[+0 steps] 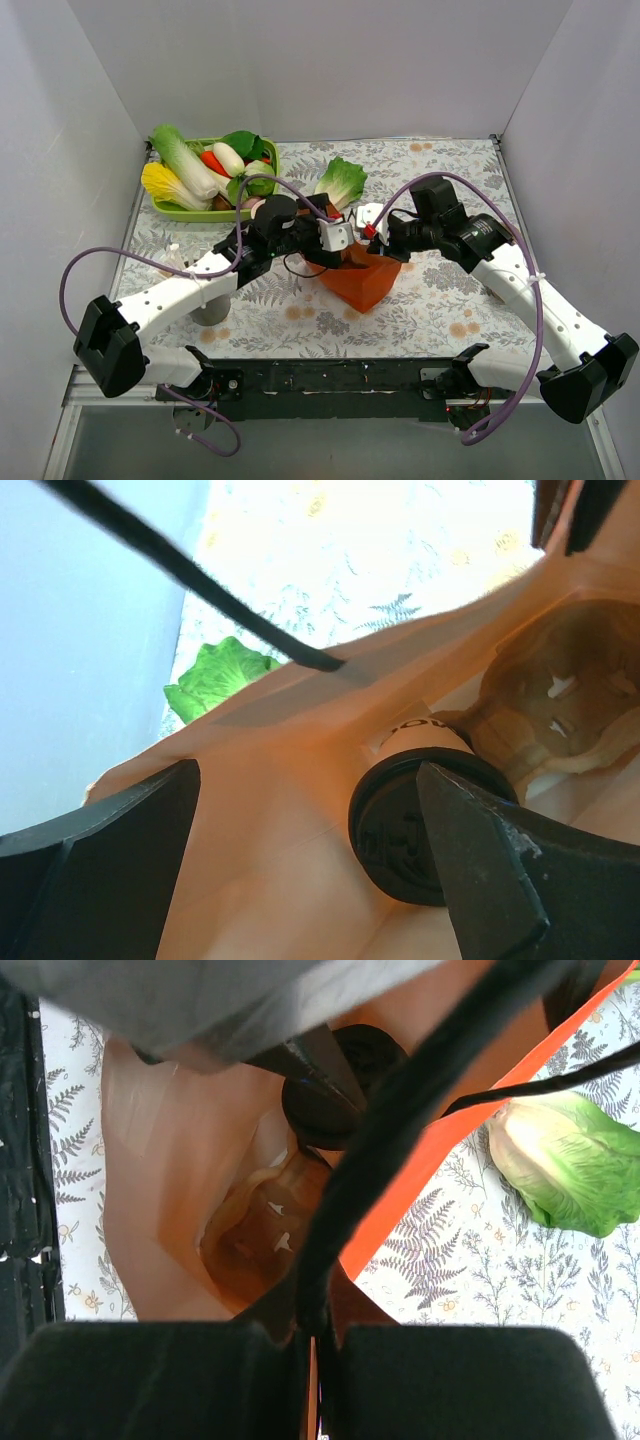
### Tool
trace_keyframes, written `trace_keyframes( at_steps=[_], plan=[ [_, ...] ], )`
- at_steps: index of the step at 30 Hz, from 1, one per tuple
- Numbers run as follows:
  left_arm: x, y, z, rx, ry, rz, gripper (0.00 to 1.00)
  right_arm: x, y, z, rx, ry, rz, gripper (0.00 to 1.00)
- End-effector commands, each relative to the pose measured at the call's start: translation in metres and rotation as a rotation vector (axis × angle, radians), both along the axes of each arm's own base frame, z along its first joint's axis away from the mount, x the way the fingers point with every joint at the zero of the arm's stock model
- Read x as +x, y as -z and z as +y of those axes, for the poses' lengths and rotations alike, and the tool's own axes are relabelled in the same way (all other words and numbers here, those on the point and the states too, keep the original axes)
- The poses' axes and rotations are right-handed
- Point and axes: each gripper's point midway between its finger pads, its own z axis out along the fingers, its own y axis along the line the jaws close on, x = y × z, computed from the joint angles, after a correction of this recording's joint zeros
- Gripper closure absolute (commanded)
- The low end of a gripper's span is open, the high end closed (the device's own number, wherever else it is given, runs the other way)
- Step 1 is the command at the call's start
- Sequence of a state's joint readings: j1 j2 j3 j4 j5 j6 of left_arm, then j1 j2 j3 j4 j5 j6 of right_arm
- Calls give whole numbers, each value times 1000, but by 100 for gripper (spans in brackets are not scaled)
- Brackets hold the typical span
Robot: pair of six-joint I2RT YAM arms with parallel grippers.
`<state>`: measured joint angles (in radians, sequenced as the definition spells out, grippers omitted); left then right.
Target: Pack the takeout coffee
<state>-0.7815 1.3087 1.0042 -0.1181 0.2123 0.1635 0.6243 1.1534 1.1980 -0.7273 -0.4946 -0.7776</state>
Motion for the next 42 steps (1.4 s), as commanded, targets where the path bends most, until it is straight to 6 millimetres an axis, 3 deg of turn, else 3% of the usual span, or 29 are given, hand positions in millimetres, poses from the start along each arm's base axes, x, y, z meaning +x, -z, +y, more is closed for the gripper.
trace_keyframes(
  at_steps=[1,3,6,13,15,19,26,30,33,36,42],
  plan=[
    [8,-58,7,-174,-86,-78,7,-7,4,-6,-29,-1,17,95],
    [13,-83,8,-253,-118,-92,6,-6,-1,-5,-23,2,10,93],
    [13,-104,6,-352,-156,-18,2,-6,-2,-5,-20,3,7,94],
    [4,-82,1,-365,-249,296,2,-1,-4,-2,-19,11,6,99],
    [6,-74,8,-353,-292,299,2,-1,-6,-2,-18,16,9,99],
    [6,-90,24,-393,-306,217,2,-2,-8,-4,-21,12,-5,99],
    [14,-149,22,-599,-379,287,2,-2,-27,-3,11,-17,-78,99],
    [43,-207,41,-715,-489,117,2,-12,-35,2,17,-82,-142,99],
    [61,-224,52,-710,-534,-2,2,-22,-36,4,7,-132,-168,99],
    [72,-225,63,-694,-565,-52,2,-36,-40,7,3,-191,-181,99],
    [72,-195,70,-655,-597,-6,2,-61,-38,5,-7,-260,-180,99]
  ],
)
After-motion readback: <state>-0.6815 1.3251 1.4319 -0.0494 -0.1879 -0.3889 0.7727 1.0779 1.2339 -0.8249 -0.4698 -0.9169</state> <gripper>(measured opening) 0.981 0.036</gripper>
